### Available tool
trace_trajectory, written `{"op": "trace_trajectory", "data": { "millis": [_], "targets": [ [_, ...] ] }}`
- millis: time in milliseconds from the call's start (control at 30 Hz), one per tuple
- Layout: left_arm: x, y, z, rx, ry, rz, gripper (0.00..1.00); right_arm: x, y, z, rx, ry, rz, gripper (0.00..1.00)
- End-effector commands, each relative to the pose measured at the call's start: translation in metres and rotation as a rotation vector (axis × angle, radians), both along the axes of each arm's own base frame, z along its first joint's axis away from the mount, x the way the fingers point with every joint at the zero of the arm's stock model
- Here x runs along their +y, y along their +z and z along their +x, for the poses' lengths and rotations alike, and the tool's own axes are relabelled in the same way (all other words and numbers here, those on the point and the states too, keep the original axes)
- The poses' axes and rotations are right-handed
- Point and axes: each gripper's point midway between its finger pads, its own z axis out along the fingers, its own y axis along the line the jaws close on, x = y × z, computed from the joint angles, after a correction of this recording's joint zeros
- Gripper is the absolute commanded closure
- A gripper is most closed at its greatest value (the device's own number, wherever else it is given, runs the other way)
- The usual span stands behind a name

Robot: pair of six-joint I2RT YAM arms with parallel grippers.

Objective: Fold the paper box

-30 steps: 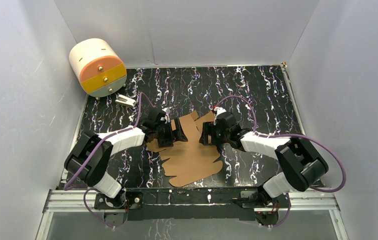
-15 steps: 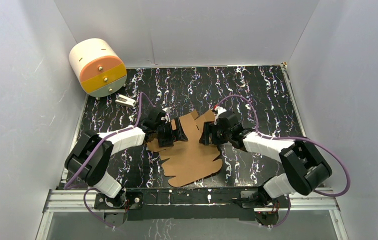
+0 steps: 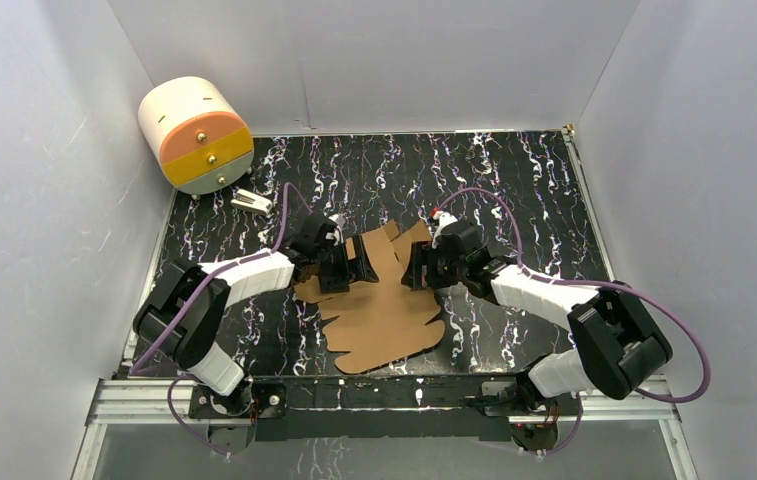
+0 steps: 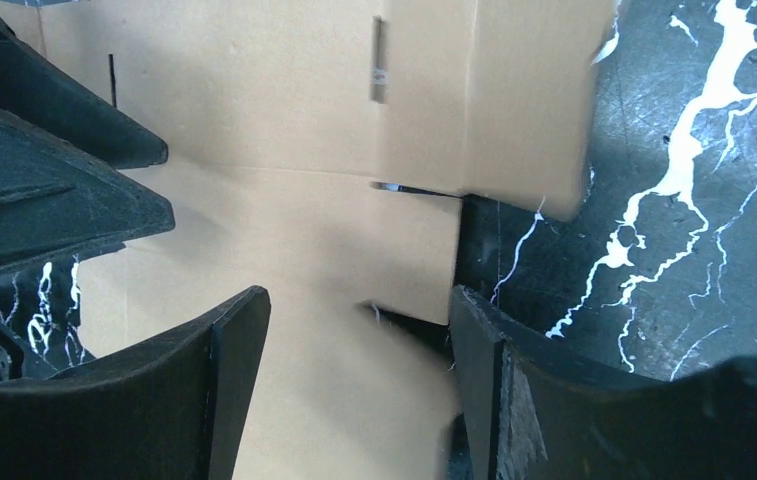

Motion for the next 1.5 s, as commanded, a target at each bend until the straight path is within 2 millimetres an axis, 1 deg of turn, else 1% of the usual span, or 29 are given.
{"op": "trace_trajectory", "data": {
  "millis": [0, 133, 300, 467, 567, 633, 833, 900, 1067, 1200, 1467],
  "targets": [
    [0.008, -0.023, -0.012, 0.047, -0.016, 0.107, 0.17, 0.018, 0.038, 0.009, -0.082, 0.015, 0.104, 0.26],
    [0.014, -0.025, -0.010, 0.037, -0.020, 0.167, 0.18, 0.020, 0.044, 0.009, -0.099, 0.027, 0.122, 0.26],
    [0.014, -0.023, -0.009, 0.025, -0.024, 0.185, 0.18, 0.023, 0.044, 0.010, -0.101, 0.048, 0.121, 0.27],
    [0.014, -0.022, -0.008, 0.021, -0.024, 0.193, 0.18, -0.004, 0.019, 0.021, -0.069, -0.077, -0.035, 0.27],
    [0.015, -0.022, -0.007, 0.018, -0.024, 0.200, 0.18, -0.017, 0.005, 0.022, -0.041, -0.132, -0.107, 0.27],
    [0.016, -0.023, -0.008, 0.020, -0.025, 0.206, 0.18, -0.018, 0.000, 0.022, -0.030, -0.136, -0.120, 0.26],
    [0.016, -0.025, -0.008, 0.022, -0.028, 0.219, 0.18, -0.013, -0.014, 0.017, 0.021, -0.119, -0.112, 0.26],
    [0.016, -0.024, -0.008, 0.020, -0.029, 0.220, 0.18, -0.005, -0.010, 0.016, 0.023, -0.097, -0.073, 0.25],
    [0.015, -0.024, -0.008, 0.017, -0.030, 0.222, 0.18, 0.007, -0.002, 0.012, 0.036, -0.055, -0.012, 0.25],
    [0.014, -0.025, -0.009, 0.020, -0.032, 0.223, 0.18, 0.014, 0.010, 0.010, 0.024, -0.030, 0.040, 0.26],
    [0.012, -0.025, -0.008, 0.018, -0.034, 0.226, 0.18, 0.023, 0.037, 0.009, -0.028, 0.022, 0.109, 0.26]
  ]
}}
